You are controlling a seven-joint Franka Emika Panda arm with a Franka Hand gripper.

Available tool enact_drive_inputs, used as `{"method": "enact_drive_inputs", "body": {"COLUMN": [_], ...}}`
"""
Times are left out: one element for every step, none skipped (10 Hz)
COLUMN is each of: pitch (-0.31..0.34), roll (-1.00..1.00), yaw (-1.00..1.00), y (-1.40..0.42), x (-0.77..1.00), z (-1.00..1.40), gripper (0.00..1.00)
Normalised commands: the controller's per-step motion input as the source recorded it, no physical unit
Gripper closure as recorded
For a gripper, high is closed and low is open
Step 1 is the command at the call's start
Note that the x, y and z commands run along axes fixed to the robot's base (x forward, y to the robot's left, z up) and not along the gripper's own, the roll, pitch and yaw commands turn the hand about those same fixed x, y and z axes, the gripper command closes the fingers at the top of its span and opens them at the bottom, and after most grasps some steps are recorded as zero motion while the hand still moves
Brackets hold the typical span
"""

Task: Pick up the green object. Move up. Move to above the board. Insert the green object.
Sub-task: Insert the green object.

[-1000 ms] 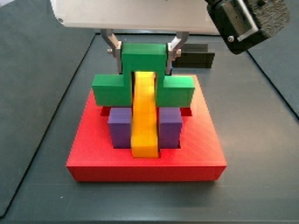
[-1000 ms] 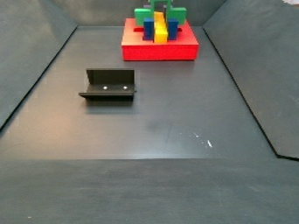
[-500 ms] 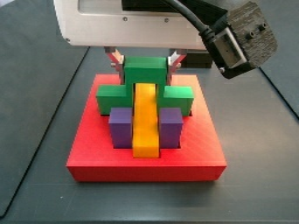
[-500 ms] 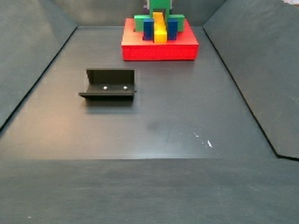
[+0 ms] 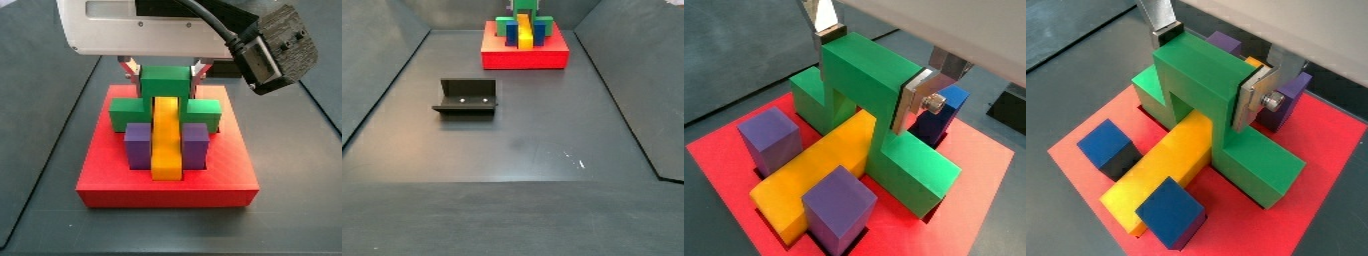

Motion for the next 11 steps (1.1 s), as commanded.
{"method": "enact_drive_inputs", "body": {"pitch": [0.000, 0.024, 0.019, 0.020, 0.000, -0.011, 0.000, 0.000, -0.033, -0.014, 0.000], "roll": [0.03, -0.11, -0.17, -0.08, 0.00, 0.02, 0.01, 0.00, 0.00, -0.03, 0.00], "yaw": [0.04, 0.03, 0.11, 0.06, 0.00, 0.00, 0.00, 0.00, 0.00, 0.00, 0.00], "y": [0.13, 0.14, 0.00, 0.00, 0.00, 0.00, 0.00, 0.00, 0.00, 0.01, 0.00], "x": [0.00, 0.30, 0.41, 0.29, 0.00, 0.00, 0.09, 0.14, 0.13, 0.00, 0.00], "z": [-0.31, -0.59, -0.65, -0.40, -0.06, -0.66, -1.00, -1.00, -1.00, 0.00, 0.00], "gripper": [1.00, 1.00, 1.00, 1.00, 1.00, 1.00, 1.00, 1.00, 1.00, 1.00, 1.00]}}
